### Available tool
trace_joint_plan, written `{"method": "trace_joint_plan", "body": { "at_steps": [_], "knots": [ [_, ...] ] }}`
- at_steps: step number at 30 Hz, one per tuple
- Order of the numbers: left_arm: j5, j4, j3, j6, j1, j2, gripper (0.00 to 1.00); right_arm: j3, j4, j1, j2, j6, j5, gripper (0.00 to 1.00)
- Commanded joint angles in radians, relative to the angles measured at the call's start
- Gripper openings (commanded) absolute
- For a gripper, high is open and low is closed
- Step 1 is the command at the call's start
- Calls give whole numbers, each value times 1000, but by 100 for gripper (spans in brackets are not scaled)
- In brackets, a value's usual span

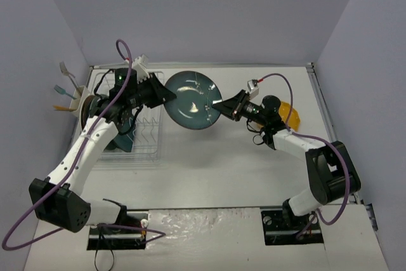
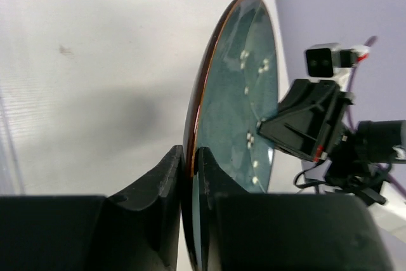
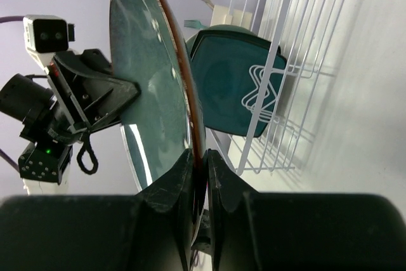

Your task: Load the plates into the dish rack

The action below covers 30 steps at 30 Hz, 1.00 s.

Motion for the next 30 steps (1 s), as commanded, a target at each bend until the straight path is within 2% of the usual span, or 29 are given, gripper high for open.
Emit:
{"method": "trace_joint_plan", "body": {
  "at_steps": [1, 4, 5, 6, 8, 9, 11, 14, 17, 19, 25, 30],
  "knots": [
    [35, 70, 26, -9, -6, -53, 0, 29, 224, 5, -87, 13, -26, 0],
    [30, 49, 40, 5, -5, -62, 0, 26, 156, 5, -97, -51, -22, 2],
    [25, 37, 48, 16, -5, -65, 0, 27, 119, 5, -103, -84, -19, 8],
    [18, 19, 60, 31, -5, -69, 0, 30, 65, 5, -117, -128, -14, 22],
    [-9, -28, 96, 72, -5, -74, 0, 37, -54, 5, -139, -210, -2, 57],
    [-22, -52, 115, 93, -5, -75, 0, 43, -126, 3, -148, -240, 5, 67],
    [-62, -109, 160, 146, -5, -84, 0, 58, -233, 2, -166, -298, 19, 84],
    [-122, -170, 209, 215, -3, -98, 0, 116, -405, -4, -204, -435, 69, 96],
    [-240, -267, 276, 305, 0, -105, 0, 176, -644, -25, -225, -561, 116, 100],
    [-375, -354, 317, 399, 2, -101, 0, 191, -713, -48, -244, -600, 137, 100],
    [-687, -472, 411, 616, 10, -69, 0, 151, -756, -164, -304, -612, 114, 100],
    [-804, -473, 430, 754, 40, -13, 0, 126, -796, -223, -341, -632, 117, 100]
  ]
}}
